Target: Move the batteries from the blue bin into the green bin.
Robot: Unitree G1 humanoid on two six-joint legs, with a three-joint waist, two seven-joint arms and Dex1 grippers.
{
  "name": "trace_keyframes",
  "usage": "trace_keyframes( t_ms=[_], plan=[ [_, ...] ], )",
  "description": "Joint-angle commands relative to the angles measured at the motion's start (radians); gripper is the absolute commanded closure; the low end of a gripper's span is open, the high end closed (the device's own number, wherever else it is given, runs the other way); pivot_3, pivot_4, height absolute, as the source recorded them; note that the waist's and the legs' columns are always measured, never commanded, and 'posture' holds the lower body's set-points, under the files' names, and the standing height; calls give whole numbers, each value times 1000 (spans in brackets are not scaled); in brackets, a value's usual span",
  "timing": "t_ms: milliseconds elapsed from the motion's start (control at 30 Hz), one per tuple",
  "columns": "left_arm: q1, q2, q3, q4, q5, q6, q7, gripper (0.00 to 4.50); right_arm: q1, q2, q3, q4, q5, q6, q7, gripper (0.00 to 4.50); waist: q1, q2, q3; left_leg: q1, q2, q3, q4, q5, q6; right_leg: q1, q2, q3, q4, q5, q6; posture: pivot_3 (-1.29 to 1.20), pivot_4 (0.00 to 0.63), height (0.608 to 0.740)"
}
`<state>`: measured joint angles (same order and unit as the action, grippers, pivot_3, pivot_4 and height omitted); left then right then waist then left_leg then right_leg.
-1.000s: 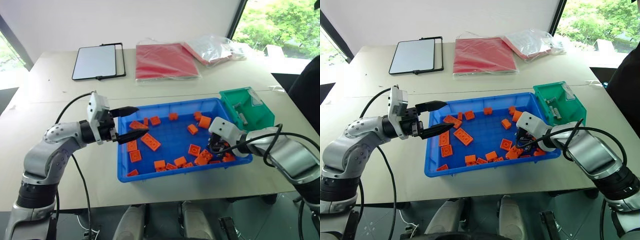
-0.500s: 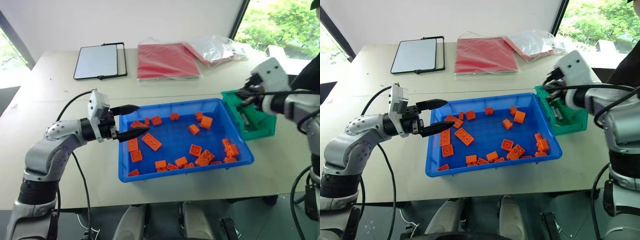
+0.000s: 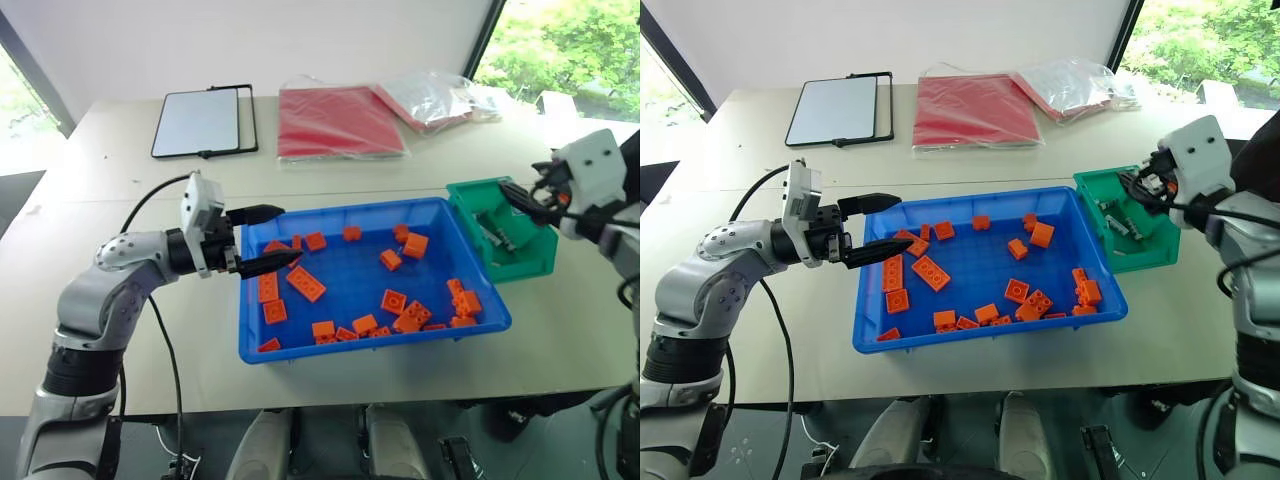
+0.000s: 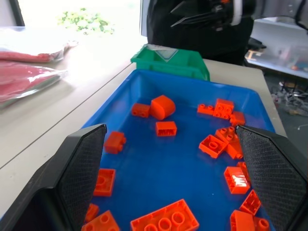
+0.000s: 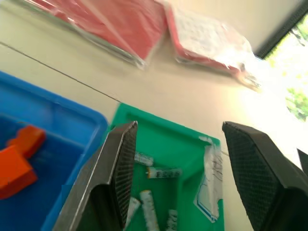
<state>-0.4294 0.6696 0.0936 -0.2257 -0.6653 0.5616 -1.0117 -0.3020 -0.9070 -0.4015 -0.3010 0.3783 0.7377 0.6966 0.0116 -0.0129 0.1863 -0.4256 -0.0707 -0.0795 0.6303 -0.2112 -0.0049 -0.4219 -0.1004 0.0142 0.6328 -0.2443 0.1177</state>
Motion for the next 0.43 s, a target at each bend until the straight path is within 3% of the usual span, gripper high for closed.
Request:
trace_keyframes(
  t_ms=[33, 233, 433],
  plan=[
    [-13, 56, 90, 11, -46, 26, -15, 0, 119, -43, -187, -151, 194, 60, 195, 1601, 0, 0, 0, 0, 0, 0, 0, 0, 0, 0, 0, 0, 0, 0, 0, 0, 150, 731],
    [-27, 173, 171, 51, -111, 105, -73, 0, 307, -56, -363, -138, 313, 83, 340, 1601, -4, 0, 0, 3, 1, 0, 1, 0, 0, 4, 1, 0, -1, 0, 0, 0, 150, 731],
    [10, 231, 190, 51, -102, 100, -114, 0, 338, -71, -347, -72, 322, 40, 391, 1601, -2, 0, 0, 6, 2, 0, 1, 0, 0, 7, 0, 0, -3, -3, -4, 0, 150, 731]
  ],
)
